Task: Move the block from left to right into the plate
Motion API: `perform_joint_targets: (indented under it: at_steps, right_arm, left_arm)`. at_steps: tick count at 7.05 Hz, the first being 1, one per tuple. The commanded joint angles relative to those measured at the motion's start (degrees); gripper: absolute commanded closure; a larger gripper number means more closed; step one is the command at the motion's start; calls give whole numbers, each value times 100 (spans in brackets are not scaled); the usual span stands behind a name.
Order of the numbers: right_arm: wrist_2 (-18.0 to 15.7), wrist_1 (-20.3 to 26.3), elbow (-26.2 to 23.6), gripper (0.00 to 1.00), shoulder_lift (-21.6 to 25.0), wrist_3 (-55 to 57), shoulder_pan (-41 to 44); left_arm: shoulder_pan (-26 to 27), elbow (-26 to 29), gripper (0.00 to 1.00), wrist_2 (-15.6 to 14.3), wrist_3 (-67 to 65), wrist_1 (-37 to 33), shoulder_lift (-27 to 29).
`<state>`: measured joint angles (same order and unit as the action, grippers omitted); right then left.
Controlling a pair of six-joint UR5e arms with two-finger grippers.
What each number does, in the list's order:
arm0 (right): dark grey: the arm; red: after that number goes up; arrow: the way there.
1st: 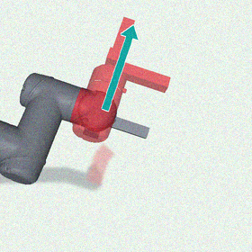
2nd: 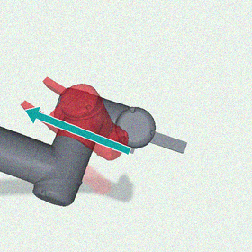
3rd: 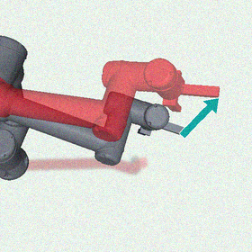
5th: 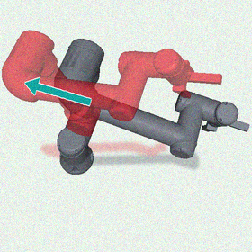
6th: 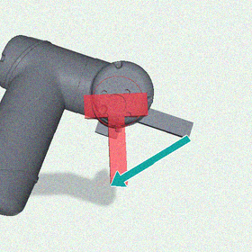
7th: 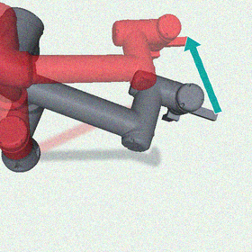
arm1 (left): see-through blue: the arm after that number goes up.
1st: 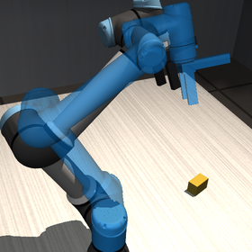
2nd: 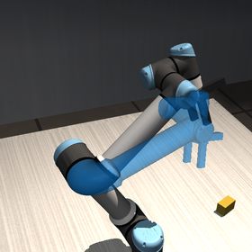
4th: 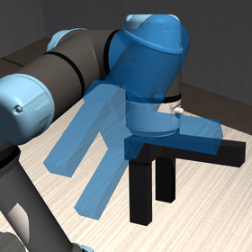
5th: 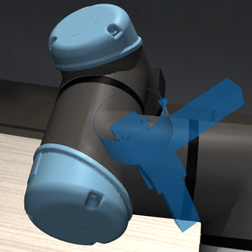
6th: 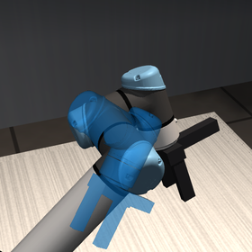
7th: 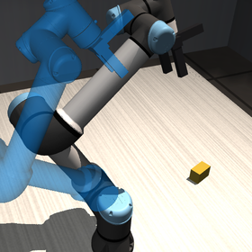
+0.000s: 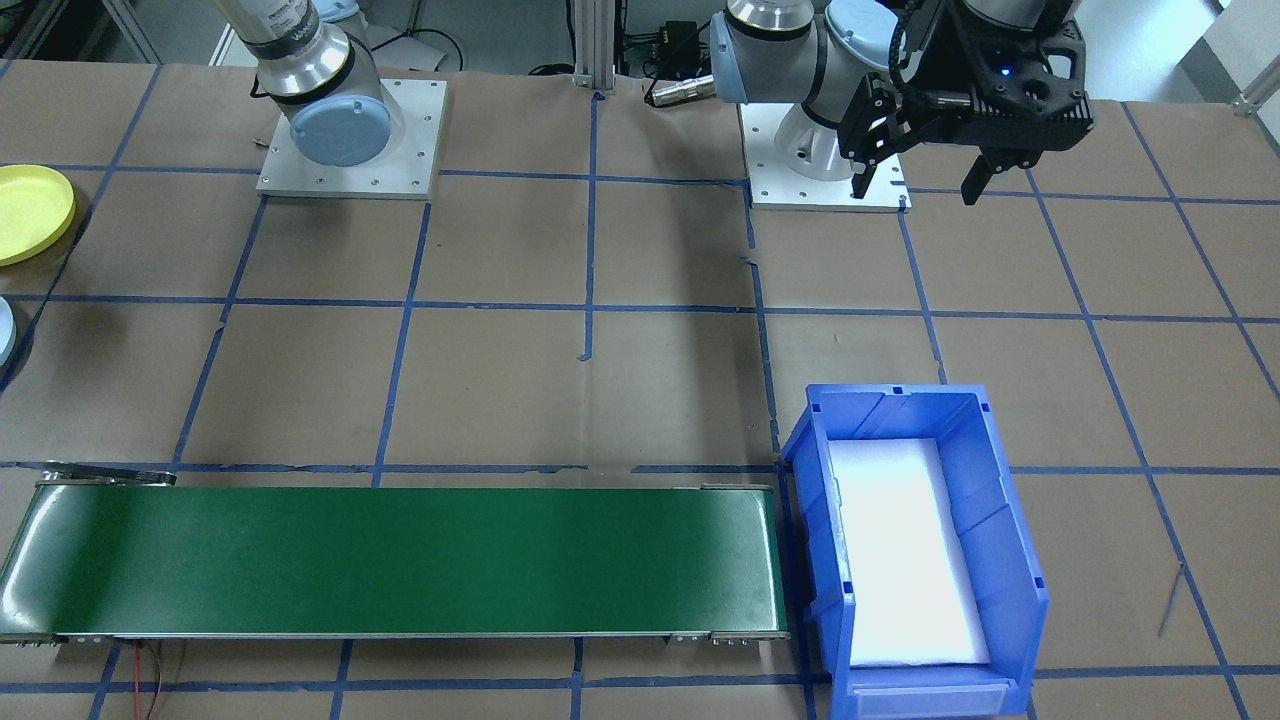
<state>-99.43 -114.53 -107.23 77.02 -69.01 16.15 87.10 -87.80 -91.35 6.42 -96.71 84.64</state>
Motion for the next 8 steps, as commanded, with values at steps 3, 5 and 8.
perform_joint_targets:
  at_steps: [3, 5, 8]
  right_arm:
    - [529, -553, -686, 0, -160, -236, -631]
    - [539, -457, -546, 0, 14, 166, -396]
    - [476, 684, -55, 0, 724, 1973, 1752]
  left_arm:
    - [0, 0, 0, 3, 0, 3, 0]
    - [-9, 0, 0, 12, 0, 12, 0]
    - [-18, 0, 0, 20, 0, 12, 0]
